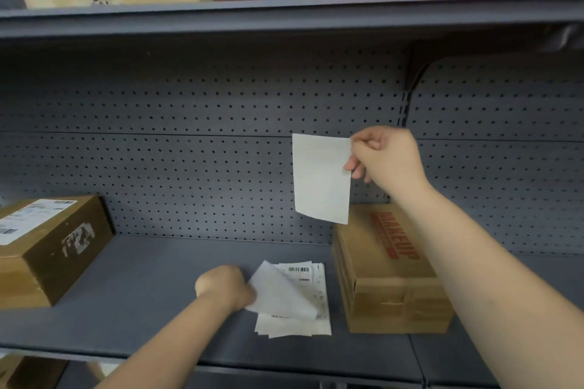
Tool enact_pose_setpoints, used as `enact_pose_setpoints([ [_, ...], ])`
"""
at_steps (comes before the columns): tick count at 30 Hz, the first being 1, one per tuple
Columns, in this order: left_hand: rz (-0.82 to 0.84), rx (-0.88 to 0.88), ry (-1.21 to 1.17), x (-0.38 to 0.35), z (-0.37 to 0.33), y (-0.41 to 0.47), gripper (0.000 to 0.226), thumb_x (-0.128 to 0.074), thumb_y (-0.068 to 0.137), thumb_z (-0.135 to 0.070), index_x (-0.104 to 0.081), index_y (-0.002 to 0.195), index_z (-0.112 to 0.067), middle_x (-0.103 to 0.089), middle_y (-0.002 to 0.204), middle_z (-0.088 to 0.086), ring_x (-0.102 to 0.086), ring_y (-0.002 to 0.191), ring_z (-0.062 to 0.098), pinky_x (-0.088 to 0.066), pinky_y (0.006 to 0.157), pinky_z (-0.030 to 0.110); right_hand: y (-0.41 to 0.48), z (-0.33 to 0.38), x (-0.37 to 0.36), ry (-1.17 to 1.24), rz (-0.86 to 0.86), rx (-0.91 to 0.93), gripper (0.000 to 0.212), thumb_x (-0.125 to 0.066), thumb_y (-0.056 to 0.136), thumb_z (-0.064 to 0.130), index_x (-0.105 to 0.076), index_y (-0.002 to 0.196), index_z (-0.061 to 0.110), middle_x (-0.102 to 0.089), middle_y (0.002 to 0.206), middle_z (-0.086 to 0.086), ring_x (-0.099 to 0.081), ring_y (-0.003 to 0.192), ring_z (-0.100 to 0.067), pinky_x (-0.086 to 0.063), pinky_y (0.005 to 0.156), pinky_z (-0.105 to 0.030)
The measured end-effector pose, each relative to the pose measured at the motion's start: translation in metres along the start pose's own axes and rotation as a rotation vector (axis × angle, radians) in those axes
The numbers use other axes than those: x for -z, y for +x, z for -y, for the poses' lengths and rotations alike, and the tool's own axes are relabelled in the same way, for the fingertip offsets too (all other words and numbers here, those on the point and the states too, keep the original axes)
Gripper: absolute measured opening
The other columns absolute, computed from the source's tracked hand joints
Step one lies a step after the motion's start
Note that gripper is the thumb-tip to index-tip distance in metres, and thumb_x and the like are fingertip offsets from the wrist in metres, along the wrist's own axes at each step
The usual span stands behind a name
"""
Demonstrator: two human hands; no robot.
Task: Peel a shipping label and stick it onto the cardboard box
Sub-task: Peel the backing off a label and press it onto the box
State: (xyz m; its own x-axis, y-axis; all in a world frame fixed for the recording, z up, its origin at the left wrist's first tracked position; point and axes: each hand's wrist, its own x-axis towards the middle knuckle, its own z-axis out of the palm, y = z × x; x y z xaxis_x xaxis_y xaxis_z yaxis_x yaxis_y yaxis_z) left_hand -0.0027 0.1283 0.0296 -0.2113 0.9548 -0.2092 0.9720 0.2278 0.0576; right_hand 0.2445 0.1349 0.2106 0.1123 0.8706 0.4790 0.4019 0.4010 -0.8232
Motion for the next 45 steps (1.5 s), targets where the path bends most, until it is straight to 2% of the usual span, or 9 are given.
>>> enact_pose_setpoints([
  [6,-0.034,-0.049,0.112,0.025,-0.017,0.002,0.016,-0.046,0.081,-0.026,-0.061,0.081,-0.019,-0.055,0.071,-0.006,-0.056,0.067,0.015,-0.042,0.056,0.024,-0.011,-0.006,0.02,0.08,-0.05,0.037,0.024,-0.049,0.091,0.005,-0.062,0.079,0.021,-0.073,0.071,-0.009,-0.066,0.058,-0.021,-0.057,0.058,-0.036],
  [10,-0.283,-0.229,-0.408,0.045,-0.046,0.002,0.04,-0.045,0.09,-0.033,-0.054,0.06,-0.009,-0.054,0.053,0.005,-0.048,0.049,0.022,-0.041,0.054,0.027,-0.018,-0.019,0.035,0.103,-0.087,0.08,0.017,-0.052,0.091,0.002,-0.067,0.087,0.009,-0.074,0.077,-0.008,-0.071,0.069,-0.02,-0.059,0.065,-0.036],
  [14,0.359,-0.309,-1.398,0.077,-0.095,-0.02,0.085,-0.019,0.092,-0.066,-0.076,0.084,-0.004,-0.072,0.069,0.018,-0.065,0.054,0.024,-0.046,0.057,0.029,-0.027,-0.036,0.056,0.038,-0.09,0.159,0.013,-0.058,0.09,0.007,-0.071,0.092,0.008,-0.075,0.082,-0.002,-0.072,0.078,-0.014,-0.061,0.072,-0.033],
  [18,0.584,-0.414,-1.684,0.088,-0.135,-0.02,0.074,-0.028,0.092,-0.064,-0.069,0.108,-0.005,-0.075,0.097,0.018,-0.071,0.073,0.023,-0.054,0.058,0.03,-0.042,-0.064,0.082,-0.058,-0.064,0.269,0.013,-0.062,0.087,0.007,-0.073,0.092,0.013,-0.076,0.083,0.004,-0.072,0.084,-0.011,-0.059,0.078,-0.033],
  [27,0.207,-0.282,-1.555,0.077,-0.193,-0.032,0.014,-0.058,0.091,-0.016,-0.068,0.096,-0.007,-0.065,0.051,-0.004,-0.055,0.041,0.007,-0.042,0.046,0.023,-0.056,-0.133,0.13,-0.061,0.166,0.14,0.035,-0.063,0.085,0.005,-0.072,0.09,0.039,-0.074,0.094,0.016,-0.07,0.085,-0.01,-0.056,0.08,-0.029],
  [31,0.19,-0.281,-1.557,0.07,-0.197,-0.031,0.01,-0.057,0.091,-0.008,-0.067,0.093,-0.006,-0.063,0.049,-0.004,-0.055,0.041,0.008,-0.045,0.046,0.023,-0.06,-0.143,0.13,0.173,0.16,0.065,0.025,-0.053,0.09,0.004,-0.073,0.096,0.018,-0.077,0.082,-0.007,-0.073,0.074,-0.023,-0.058,0.069,-0.029],
  [35,0.174,-0.298,-1.546,0.068,-0.196,-0.03,0.01,-0.058,0.09,-0.009,-0.068,0.087,-0.009,-0.067,0.055,-0.002,-0.057,0.046,0.011,-0.046,0.05,0.026,-0.045,-0.143,0.113,0.348,-0.045,-0.28,0.015,-0.054,0.094,0.014,-0.064,0.103,0.008,-0.071,0.065,-0.012,-0.068,0.058,-0.024,-0.055,0.051,-0.028],
  [38,0.156,-0.308,-1.485,0.067,-0.193,-0.027,0.011,-0.058,0.089,-0.01,-0.069,0.088,-0.01,-0.068,0.056,-0.002,-0.057,0.046,0.01,-0.044,0.049,0.025,-0.032,-0.14,0.107,0.347,0.038,-0.513,0.025,-0.061,0.09,0.026,-0.066,0.093,0.002,-0.068,0.061,-0.012,-0.067,0.055,-0.025,-0.053,0.048,-0.03],
  [45,0.165,-0.271,-1.32,0.065,-0.187,-0.012,0.014,-0.058,0.089,-0.014,-0.07,0.093,-0.009,-0.072,0.062,0.005,-0.06,0.047,0.014,-0.044,0.044,0.023,-0.015,-0.142,0.092,0.209,0.178,-0.591,0.025,-0.069,0.085,0.015,-0.067,0.092,-0.008,-0.071,0.07,-0.016,-0.064,0.057,-0.024,-0.056,0.051,-0.03],
])
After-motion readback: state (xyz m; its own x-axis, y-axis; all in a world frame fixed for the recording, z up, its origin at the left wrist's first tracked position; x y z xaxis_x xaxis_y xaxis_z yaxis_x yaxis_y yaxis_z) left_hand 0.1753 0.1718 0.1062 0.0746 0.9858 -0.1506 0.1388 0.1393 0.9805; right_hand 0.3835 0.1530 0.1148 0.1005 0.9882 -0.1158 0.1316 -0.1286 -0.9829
